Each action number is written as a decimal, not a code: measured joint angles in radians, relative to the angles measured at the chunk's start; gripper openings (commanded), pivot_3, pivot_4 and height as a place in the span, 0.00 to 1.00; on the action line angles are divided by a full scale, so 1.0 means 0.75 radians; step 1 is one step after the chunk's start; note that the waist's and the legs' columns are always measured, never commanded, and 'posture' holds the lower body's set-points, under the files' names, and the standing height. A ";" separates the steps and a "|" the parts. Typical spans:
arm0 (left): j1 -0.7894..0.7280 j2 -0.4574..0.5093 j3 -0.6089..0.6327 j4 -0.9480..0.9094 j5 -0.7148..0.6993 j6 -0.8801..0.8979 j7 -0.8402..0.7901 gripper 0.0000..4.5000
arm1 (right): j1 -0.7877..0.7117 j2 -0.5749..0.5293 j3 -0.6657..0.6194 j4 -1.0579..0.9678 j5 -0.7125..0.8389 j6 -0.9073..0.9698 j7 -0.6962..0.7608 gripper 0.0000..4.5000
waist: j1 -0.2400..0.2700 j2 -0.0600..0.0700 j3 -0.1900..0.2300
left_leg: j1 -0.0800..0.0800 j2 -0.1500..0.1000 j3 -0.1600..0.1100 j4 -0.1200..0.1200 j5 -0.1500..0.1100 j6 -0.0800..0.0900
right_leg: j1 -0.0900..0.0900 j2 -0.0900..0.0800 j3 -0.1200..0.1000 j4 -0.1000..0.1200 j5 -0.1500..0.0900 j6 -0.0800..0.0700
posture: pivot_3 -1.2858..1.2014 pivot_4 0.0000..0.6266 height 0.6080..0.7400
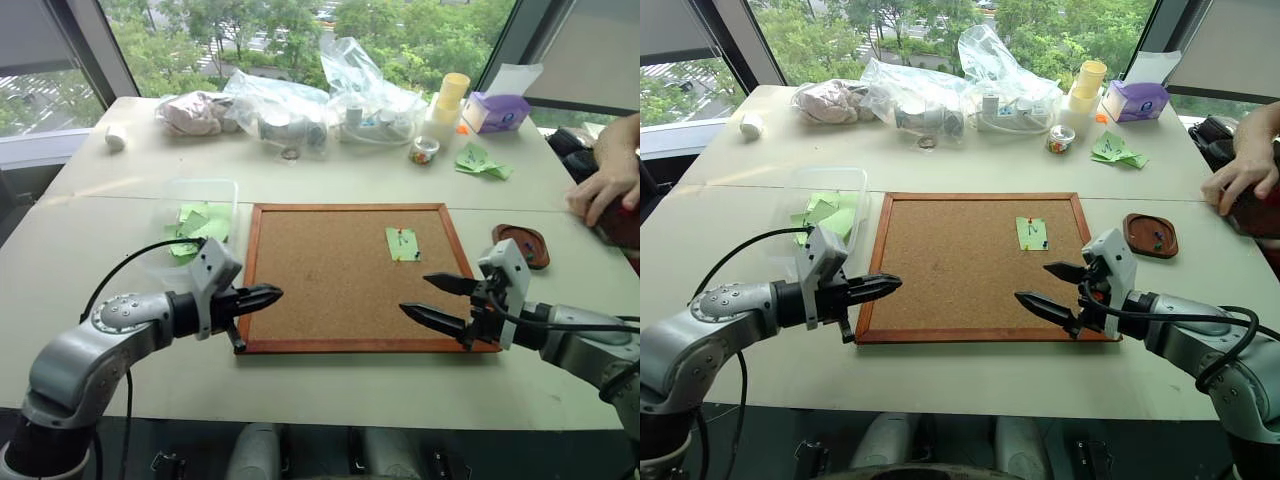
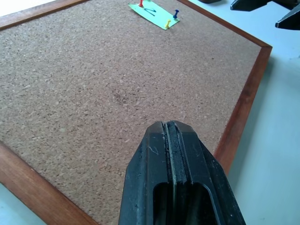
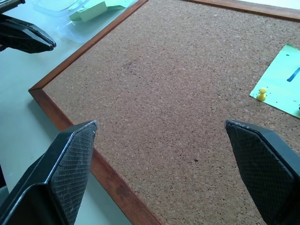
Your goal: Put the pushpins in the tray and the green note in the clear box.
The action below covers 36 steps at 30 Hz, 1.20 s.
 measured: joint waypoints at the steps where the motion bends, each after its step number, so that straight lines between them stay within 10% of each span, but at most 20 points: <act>1: 0.000 0.000 0.000 -0.002 -0.002 0.000 0.003 0.00 | 0.002 0.000 0.000 0.000 -0.004 -0.003 0.003 1.00 | 0.000 0.000 0.000 | 0.000 0.000 0.000 0.000 0.000 0.000 | 0.000 0.000 0.000 0.000 0.000 -0.001 | 0.52 0.24 0.99; 19: -0.189 -0.012 -0.031 0.095 -0.015 -0.004 0.002 0.00 | 0.037 0.049 -0.002 0.047 -0.062 -0.091 0.007 1.00 | 0.001 0.000 0.000 | 0.000 -0.001 0.000 0.000 0.000 0.000 | 0.001 0.003 0.000 0.000 0.001 0.001 | 0.52 0.24 0.99; 36: -0.482 -0.079 -0.495 0.581 0.391 -0.228 -0.161 0.00 | -0.639 0.326 0.336 0.669 -0.585 -0.354 -0.228 1.00 | -0.001 0.002 0.001 | -0.001 -0.002 0.002 0.000 0.005 -0.009 | -0.003 0.006 0.000 0.001 0.001 0.003 | 0.52 0.24 0.99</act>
